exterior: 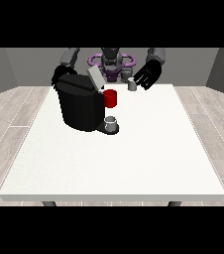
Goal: Insert the coffee pod into the coffee machine and close the lid
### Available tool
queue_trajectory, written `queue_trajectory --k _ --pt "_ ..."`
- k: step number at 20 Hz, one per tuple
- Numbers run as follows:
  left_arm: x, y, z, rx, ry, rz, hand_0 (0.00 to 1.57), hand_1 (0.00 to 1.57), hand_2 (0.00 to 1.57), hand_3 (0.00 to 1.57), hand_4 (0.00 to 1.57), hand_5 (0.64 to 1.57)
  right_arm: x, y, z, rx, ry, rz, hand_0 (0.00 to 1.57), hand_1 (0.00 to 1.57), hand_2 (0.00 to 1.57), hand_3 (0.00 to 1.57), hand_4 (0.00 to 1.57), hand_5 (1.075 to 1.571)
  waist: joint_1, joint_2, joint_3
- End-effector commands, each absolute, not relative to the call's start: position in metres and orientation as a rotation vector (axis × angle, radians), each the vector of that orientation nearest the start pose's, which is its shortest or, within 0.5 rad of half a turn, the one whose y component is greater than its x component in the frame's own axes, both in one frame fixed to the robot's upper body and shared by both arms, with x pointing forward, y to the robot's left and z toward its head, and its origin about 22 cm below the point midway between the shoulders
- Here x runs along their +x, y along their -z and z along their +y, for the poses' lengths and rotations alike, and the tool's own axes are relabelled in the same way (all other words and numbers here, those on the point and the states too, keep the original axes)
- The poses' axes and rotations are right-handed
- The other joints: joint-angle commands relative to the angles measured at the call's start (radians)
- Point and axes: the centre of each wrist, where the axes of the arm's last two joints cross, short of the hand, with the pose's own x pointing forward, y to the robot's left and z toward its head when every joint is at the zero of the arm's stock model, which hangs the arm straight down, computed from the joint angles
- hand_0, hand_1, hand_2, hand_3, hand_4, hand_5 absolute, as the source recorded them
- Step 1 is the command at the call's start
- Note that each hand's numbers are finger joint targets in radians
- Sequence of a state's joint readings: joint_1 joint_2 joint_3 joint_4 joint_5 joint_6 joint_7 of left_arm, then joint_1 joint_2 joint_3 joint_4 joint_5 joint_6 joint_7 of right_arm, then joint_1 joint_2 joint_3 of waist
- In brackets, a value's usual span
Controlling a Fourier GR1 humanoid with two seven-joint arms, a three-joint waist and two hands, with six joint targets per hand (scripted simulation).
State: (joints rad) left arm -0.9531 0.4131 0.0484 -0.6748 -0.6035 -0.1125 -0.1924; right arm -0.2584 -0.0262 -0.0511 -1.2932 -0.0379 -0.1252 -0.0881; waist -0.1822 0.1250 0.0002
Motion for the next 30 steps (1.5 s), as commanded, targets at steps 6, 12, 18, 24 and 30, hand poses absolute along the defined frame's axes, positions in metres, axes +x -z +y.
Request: queue_trajectory --k 6,12,18,24,30 --pt "0.455 -0.224 0.288 0.677 0.812 -1.652 1.24 1.24 1.26 1.2 0.48 1.571 0.307 -0.015 -0.209 -0.024 -0.006 -1.678 0.0 0.0 0.0 0.0 0.49 1.571 -0.092 0.046 -0.0001" --pt "0.459 -0.218 0.266 0.705 0.801 -1.688 1.28 1.28 1.33 1.27 0.52 1.571 0.314 -0.037 -0.201 -0.033 -0.006 -1.704 0.0 0.0 0.0 0.0 0.5 1.571 -0.121 0.075 -0.0002" --pt "0.46 -0.245 0.255 0.742 0.844 -1.729 1.28 1.28 1.3 1.24 0.49 1.571 0.327 -0.049 -0.206 -0.083 0.021 -1.757 0.0 0.0 0.0 0.0 0.46 1.571 -0.1 0.135 0.0002" --pt "0.461 -0.232 0.257 0.744 0.852 -1.678 1.3 1.3 1.33 1.23 0.5 1.571 0.317 -0.033 -0.215 -0.079 0.045 -1.711 0.0 0.0 0.0 0.0 0.48 1.571 -0.112 0.117 0.0003" --pt "0.461 -0.228 0.266 0.723 0.876 -1.671 1.25 1.25 1.29 1.21 0.51 1.571 0.317 -0.049 -0.208 -0.07 0.031 -1.718 0.0 0.0 0.0 0.0 0.5 1.571 -0.125 0.115 -0.0002"
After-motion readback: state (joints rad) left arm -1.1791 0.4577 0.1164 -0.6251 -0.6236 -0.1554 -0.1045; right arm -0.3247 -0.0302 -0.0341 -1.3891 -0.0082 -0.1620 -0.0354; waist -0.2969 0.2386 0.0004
